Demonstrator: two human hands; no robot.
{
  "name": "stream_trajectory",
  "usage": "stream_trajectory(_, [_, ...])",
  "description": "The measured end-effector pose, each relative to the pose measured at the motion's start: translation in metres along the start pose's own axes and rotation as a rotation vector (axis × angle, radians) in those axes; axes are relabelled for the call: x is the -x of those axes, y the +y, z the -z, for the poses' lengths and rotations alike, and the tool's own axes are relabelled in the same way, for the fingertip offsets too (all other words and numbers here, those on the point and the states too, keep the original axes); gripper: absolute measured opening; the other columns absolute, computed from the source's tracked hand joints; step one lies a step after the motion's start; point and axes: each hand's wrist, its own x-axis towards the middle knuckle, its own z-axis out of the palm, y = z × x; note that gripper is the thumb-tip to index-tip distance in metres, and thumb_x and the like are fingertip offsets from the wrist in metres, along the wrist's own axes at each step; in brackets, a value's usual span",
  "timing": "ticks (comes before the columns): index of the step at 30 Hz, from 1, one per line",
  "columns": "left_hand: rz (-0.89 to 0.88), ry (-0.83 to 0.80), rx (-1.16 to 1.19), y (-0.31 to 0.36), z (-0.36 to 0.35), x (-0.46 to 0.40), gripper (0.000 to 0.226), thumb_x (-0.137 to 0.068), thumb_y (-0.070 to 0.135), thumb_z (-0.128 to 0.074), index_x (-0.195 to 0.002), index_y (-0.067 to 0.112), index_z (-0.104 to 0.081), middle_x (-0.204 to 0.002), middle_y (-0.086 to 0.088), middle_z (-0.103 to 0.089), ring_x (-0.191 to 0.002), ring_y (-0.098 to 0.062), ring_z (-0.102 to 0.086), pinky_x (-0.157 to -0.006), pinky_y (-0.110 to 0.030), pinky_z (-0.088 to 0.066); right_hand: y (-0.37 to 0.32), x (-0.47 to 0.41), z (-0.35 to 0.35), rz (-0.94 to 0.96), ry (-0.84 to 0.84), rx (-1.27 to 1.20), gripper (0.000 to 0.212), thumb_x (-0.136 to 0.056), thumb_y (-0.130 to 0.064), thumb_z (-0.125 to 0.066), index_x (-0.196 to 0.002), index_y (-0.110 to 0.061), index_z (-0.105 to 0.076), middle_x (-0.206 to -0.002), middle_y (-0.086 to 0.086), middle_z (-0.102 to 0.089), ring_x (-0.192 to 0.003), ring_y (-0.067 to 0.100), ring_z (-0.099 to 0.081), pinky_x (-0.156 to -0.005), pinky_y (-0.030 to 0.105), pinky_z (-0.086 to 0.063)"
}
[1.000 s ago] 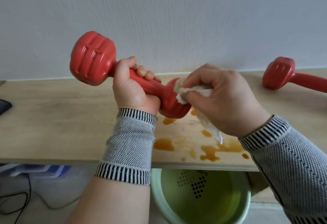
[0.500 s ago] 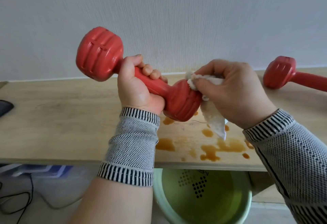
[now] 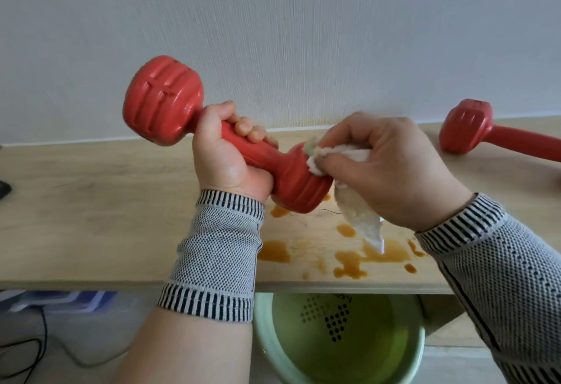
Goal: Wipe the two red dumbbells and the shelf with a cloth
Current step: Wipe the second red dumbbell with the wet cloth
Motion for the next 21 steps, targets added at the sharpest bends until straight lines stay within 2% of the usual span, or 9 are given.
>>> stream_trajectory(2, [0.026,0.011,0.042,0.0,0.003,-0.001,0.029,-0.088,0.023,-0.049,-0.06,0.023,-0.041,-0.05,0.012,-0.036,-0.042,-0.006,-0.036,-0.051,-0.022,-0.037,0.005,-0.002,0.004,-0.041,0.028,0.014,0.003,-0.079,-0.023,-0.073,-0.077,-0.023,-0.07,-0.072,-0.009,-0.068,-0.069,0.002,-0.063,-0.061,0.014,-0.048])
stream_trajectory(4, [0.063,-0.003,0.116,0.001,0.005,-0.001,0.028,-0.087,0.025,-0.05,-0.06,0.024,-0.041,-0.051,0.012,-0.037,-0.042,-0.005,-0.037,-0.051,-0.021,-0.038,0.012,-0.006,0.012,-0.12,0.141,0.008,0.005,-0.078,-0.026,-0.074,-0.077,-0.022,-0.071,-0.068,-0.012,-0.067,-0.065,-0.002,-0.062,-0.058,0.01,-0.047])
stream_trajectory(7, [0.095,-0.037,0.229,0.005,0.006,-0.003,0.028,-0.087,0.027,-0.05,-0.06,0.025,-0.042,-0.051,0.013,-0.038,-0.043,-0.003,-0.038,-0.055,-0.021,-0.037,0.014,-0.004,0.02,-0.151,0.209,-0.113,0.009,-0.076,-0.026,-0.076,-0.078,-0.019,-0.072,-0.066,-0.012,-0.068,-0.063,-0.002,-0.062,-0.056,0.01,-0.048])
stream_trajectory(11, [0.069,-0.008,0.219,0.004,0.008,-0.006,0.027,-0.086,0.026,-0.051,-0.06,0.024,-0.042,-0.051,0.013,-0.038,-0.042,-0.003,-0.038,-0.053,-0.02,-0.037,-0.001,0.003,0.015,-0.039,0.116,-0.175,0.006,-0.077,-0.023,-0.075,-0.08,-0.019,-0.073,-0.076,-0.006,-0.072,-0.072,0.004,-0.067,-0.066,0.019,-0.054])
stream_trajectory(15, [0.088,0.008,0.208,0.002,0.01,-0.008,0.026,-0.086,0.026,-0.052,-0.062,0.024,-0.042,-0.051,0.013,-0.038,-0.041,-0.003,-0.039,-0.051,-0.019,-0.038,-0.009,0.004,0.007,0.119,-0.042,0.004,0.005,-0.076,-0.015,-0.076,-0.077,-0.018,-0.071,-0.087,-0.007,-0.066,-0.08,0.005,-0.064,-0.076,0.023,-0.052])
stream_trajectory(18, [0.085,-0.018,0.178,0.001,0.012,-0.005,0.026,-0.086,0.026,-0.05,-0.061,0.024,-0.041,-0.05,0.012,-0.037,-0.041,-0.003,-0.038,-0.051,-0.018,-0.039,-0.002,0.0,0.007,0.068,-0.004,-0.002,0.003,-0.078,-0.018,-0.073,-0.077,-0.02,-0.071,-0.079,-0.007,-0.068,-0.072,0.004,-0.064,-0.067,0.018,-0.051])
stream_trajectory(21, [0.091,-0.075,0.139,-0.002,0.009,-0.001,0.027,-0.087,0.026,-0.047,-0.061,0.024,-0.041,-0.05,0.012,-0.036,-0.042,-0.004,-0.037,-0.05,-0.019,-0.04,0.003,-0.004,0.013,-0.065,0.006,-0.153,0.005,-0.079,-0.021,-0.074,-0.076,-0.018,-0.071,-0.066,-0.005,-0.07,-0.061,0.002,-0.064,-0.057,0.015,-0.049])
